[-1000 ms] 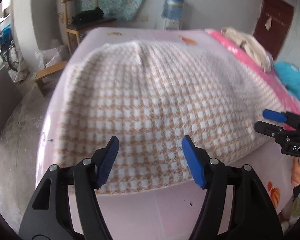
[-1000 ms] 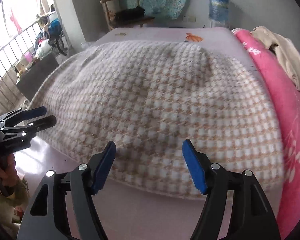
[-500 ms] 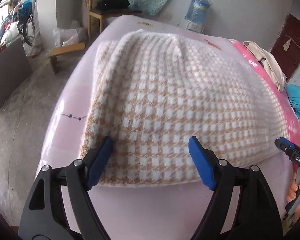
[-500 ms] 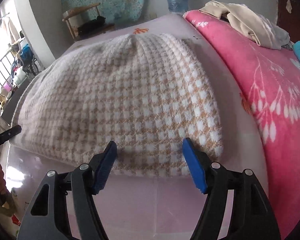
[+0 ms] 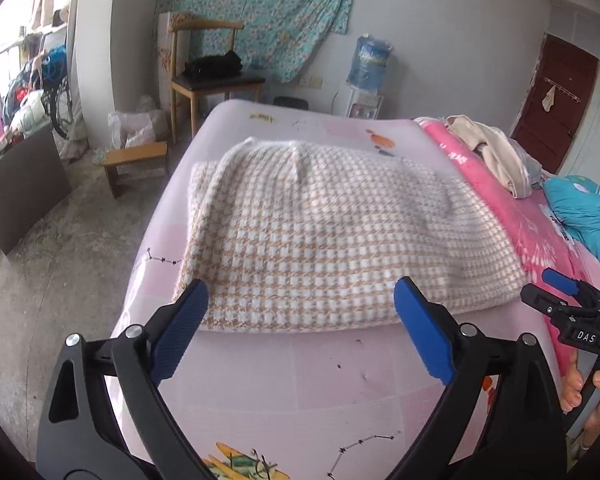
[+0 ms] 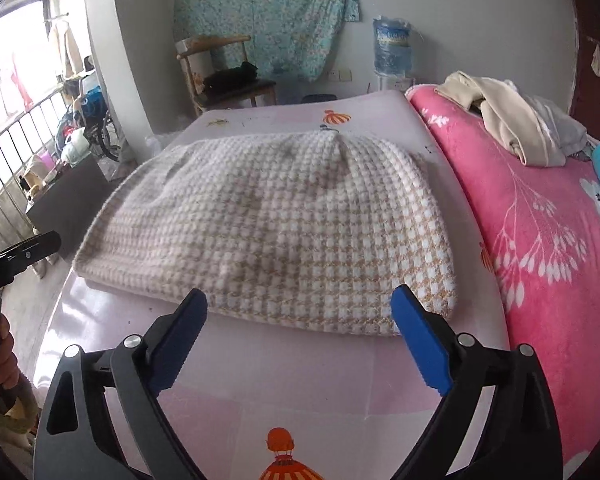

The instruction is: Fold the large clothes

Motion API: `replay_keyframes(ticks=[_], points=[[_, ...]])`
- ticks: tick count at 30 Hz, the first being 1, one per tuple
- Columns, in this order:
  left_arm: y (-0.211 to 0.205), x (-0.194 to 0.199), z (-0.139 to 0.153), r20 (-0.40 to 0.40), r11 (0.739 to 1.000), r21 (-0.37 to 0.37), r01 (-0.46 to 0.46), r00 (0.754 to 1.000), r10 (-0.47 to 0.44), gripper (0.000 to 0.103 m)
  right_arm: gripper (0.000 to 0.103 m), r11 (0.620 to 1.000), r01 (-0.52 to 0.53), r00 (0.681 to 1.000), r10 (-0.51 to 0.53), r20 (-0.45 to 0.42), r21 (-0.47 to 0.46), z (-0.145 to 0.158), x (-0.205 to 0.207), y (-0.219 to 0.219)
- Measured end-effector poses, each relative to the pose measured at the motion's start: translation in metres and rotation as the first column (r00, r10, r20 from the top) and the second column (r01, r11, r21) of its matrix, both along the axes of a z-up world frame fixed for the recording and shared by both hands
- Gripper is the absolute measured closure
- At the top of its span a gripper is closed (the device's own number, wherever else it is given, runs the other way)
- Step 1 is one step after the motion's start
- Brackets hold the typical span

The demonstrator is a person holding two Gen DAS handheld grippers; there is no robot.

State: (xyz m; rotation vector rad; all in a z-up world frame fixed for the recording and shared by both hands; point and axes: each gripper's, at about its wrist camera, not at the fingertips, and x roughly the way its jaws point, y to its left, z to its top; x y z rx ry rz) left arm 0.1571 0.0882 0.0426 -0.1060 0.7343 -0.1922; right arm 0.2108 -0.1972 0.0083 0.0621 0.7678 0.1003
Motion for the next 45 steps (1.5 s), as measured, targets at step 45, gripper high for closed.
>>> replay_keyframes(ticks=[45], points=[[-0.063,-0.003,-0.012,-0.172,0.973,0.209,-0.103,0.975,0.140,0.008,0.006,0.981,0.103,0.976,-0.132,-0.176,-0.162,-0.010,-0.006,0.031]])
